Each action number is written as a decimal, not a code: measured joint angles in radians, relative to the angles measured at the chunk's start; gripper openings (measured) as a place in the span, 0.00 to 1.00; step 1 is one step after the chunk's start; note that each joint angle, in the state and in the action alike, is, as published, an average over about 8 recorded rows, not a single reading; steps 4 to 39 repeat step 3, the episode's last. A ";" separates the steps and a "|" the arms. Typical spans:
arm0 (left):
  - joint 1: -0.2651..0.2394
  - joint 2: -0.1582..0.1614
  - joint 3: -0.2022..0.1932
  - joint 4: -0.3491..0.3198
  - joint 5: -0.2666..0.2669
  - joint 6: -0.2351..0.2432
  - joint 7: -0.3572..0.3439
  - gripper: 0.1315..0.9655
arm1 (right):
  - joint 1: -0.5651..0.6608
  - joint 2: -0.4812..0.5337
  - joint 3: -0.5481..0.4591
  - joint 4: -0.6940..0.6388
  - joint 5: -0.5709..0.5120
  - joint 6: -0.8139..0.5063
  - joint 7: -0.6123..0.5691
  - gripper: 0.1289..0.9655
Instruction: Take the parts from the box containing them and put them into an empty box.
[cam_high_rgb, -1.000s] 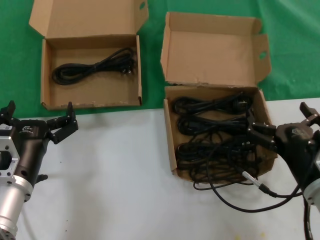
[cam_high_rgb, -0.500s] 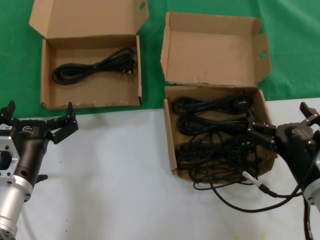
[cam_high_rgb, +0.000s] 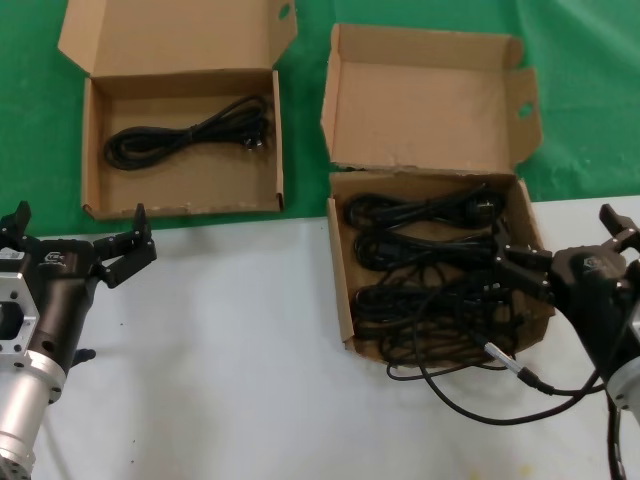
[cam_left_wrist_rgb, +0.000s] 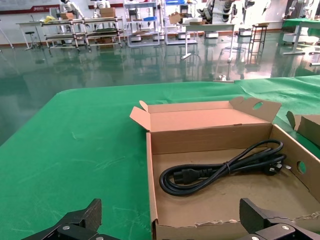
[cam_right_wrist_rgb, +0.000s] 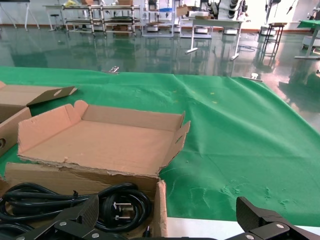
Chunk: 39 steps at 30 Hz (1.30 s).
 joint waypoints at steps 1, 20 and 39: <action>0.000 0.000 0.000 0.000 0.000 0.000 0.000 1.00 | 0.000 0.000 0.000 0.000 0.000 0.000 0.000 1.00; 0.000 0.000 0.000 0.000 0.000 0.000 0.000 1.00 | 0.000 0.000 0.000 0.000 0.000 0.000 0.000 1.00; 0.000 0.000 0.000 0.000 0.000 0.000 0.000 1.00 | 0.000 0.000 0.000 0.000 0.000 0.000 0.000 1.00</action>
